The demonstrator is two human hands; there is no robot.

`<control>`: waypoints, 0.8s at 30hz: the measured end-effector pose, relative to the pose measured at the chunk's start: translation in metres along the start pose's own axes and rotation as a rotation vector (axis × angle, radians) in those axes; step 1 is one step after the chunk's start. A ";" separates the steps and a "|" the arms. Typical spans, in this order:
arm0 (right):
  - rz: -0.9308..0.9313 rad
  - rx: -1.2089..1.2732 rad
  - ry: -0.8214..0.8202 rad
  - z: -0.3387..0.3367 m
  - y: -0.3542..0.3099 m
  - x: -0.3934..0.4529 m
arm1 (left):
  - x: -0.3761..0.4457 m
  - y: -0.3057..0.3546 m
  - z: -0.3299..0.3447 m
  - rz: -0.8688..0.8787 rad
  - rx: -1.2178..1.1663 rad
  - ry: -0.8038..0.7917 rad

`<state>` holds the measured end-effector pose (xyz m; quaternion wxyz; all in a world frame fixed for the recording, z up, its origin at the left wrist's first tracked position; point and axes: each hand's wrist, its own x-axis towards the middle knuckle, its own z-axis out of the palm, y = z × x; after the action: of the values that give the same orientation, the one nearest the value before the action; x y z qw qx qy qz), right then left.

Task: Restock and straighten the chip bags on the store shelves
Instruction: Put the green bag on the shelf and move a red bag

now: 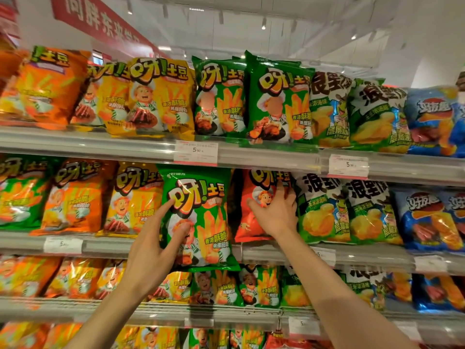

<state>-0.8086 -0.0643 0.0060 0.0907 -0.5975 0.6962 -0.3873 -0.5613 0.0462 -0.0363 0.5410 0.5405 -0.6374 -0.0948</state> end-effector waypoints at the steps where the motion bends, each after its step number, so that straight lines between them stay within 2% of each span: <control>1: 0.002 0.049 -0.013 -0.002 0.001 0.003 | 0.000 -0.001 -0.001 0.000 0.003 -0.001; 7: 0.005 0.163 -0.086 -0.011 0.002 0.003 | -0.001 -0.010 -0.009 -0.003 0.017 -0.006; 18: -0.132 -0.023 -0.054 -0.015 -0.025 -0.034 | -0.006 -0.016 -0.020 -0.018 0.042 0.018; 24: -0.171 -0.167 0.065 -0.025 -0.025 -0.059 | -0.014 -0.013 -0.014 -0.013 0.038 0.001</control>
<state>-0.7885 0.0003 0.0196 -0.0152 -0.6473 0.6751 -0.3535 -0.5453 0.0587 -0.0484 0.5303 0.5550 -0.6351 -0.0857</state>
